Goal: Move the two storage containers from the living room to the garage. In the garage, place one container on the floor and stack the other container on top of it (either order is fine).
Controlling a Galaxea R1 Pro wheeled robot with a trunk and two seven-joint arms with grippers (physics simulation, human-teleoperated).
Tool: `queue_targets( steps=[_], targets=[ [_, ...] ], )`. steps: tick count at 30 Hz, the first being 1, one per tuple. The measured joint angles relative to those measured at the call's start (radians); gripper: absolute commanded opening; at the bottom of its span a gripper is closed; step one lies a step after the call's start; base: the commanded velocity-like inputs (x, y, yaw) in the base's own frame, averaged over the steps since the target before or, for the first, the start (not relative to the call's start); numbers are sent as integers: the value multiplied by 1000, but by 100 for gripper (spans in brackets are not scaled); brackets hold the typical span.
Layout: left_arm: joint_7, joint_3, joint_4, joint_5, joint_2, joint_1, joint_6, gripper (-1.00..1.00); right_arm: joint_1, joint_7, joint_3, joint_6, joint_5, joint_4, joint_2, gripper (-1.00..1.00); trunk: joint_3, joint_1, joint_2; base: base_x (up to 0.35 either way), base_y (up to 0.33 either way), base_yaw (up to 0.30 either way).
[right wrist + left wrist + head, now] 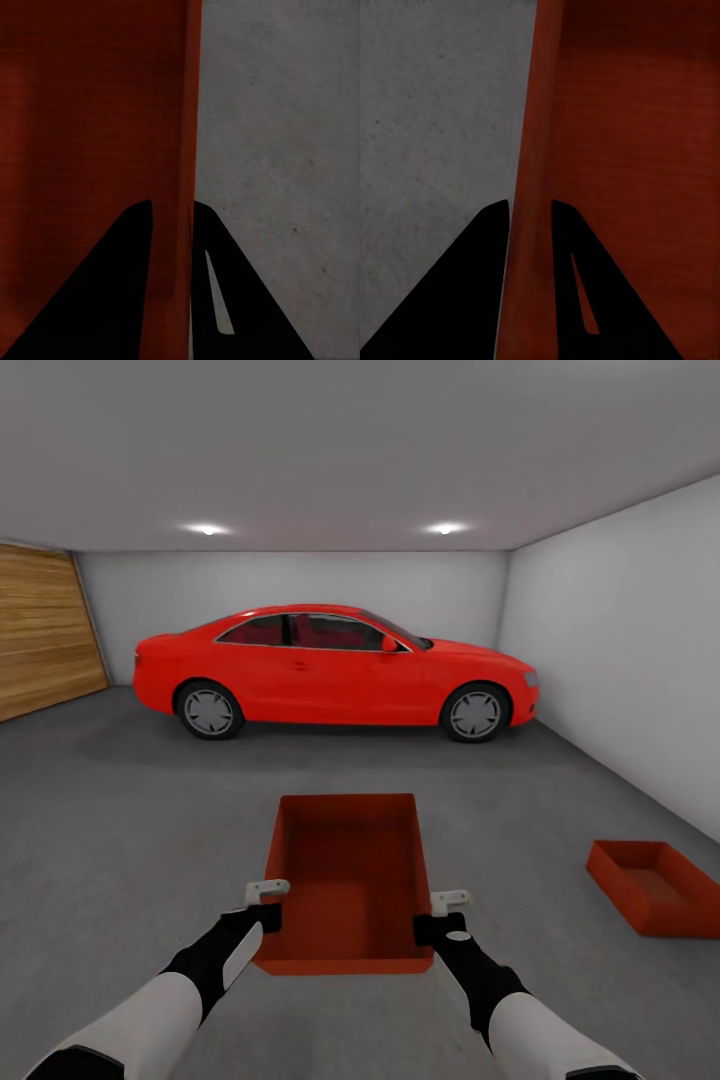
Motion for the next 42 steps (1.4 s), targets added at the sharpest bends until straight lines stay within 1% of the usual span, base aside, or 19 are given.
queue_targets(
  steps=[8, 42],
  targets=[
    [0, 2, -1, -4, -1, 0, 0, -100, 0, 0, 1, -3, -2, 1, 0, -100, 0, 0, 0, 320, 68, 0],
    [0, -1, 0, 1, 0, 0, 0, -100, 0, 1, 0, 1, 1, 0, 0, -100, 0, 0, 0, 321, 1, 0]
  ],
)
